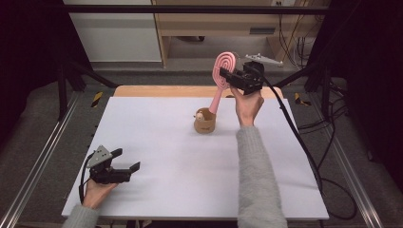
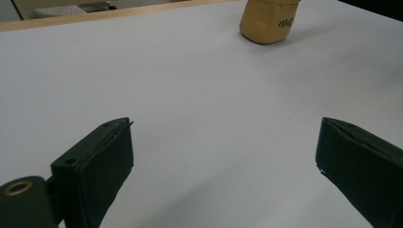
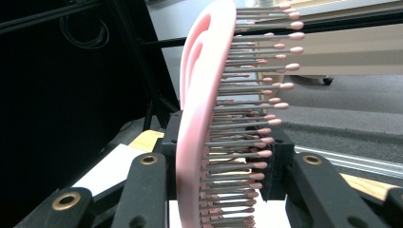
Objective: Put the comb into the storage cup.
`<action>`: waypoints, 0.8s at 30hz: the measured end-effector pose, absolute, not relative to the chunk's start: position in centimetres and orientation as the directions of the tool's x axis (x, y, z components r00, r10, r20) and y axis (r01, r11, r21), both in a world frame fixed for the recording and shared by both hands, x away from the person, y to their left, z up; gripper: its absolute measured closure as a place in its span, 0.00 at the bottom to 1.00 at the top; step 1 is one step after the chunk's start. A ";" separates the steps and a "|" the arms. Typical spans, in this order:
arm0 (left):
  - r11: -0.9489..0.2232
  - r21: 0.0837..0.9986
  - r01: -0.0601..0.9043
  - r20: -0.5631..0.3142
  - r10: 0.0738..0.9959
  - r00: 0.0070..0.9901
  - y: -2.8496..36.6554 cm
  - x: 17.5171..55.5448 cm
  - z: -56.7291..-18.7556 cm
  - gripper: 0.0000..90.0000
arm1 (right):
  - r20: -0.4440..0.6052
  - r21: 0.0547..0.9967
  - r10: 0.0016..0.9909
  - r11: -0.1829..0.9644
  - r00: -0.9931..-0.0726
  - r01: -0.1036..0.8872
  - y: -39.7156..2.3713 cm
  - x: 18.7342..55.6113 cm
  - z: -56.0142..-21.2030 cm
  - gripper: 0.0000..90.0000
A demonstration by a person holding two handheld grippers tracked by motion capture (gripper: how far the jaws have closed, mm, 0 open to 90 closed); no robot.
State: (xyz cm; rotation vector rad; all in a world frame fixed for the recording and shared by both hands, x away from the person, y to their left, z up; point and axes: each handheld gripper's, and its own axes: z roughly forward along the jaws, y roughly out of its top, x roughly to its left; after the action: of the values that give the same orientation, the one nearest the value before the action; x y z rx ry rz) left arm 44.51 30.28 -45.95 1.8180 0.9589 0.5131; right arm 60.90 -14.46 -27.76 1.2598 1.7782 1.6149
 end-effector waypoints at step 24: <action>-0.212 0.899 0.384 -0.068 0.797 0.601 30.3 44.5 -46.0 0.06 | 0.259 0.926 0.846 -0.080 -0.467 0.369 -13.4 62.6 -29.5 0.70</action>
State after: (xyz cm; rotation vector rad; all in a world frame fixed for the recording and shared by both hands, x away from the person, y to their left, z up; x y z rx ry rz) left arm 44.53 30.31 -45.95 1.8207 0.9570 0.5134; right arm 62.60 -13.42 -29.53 1.3089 1.7900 1.5673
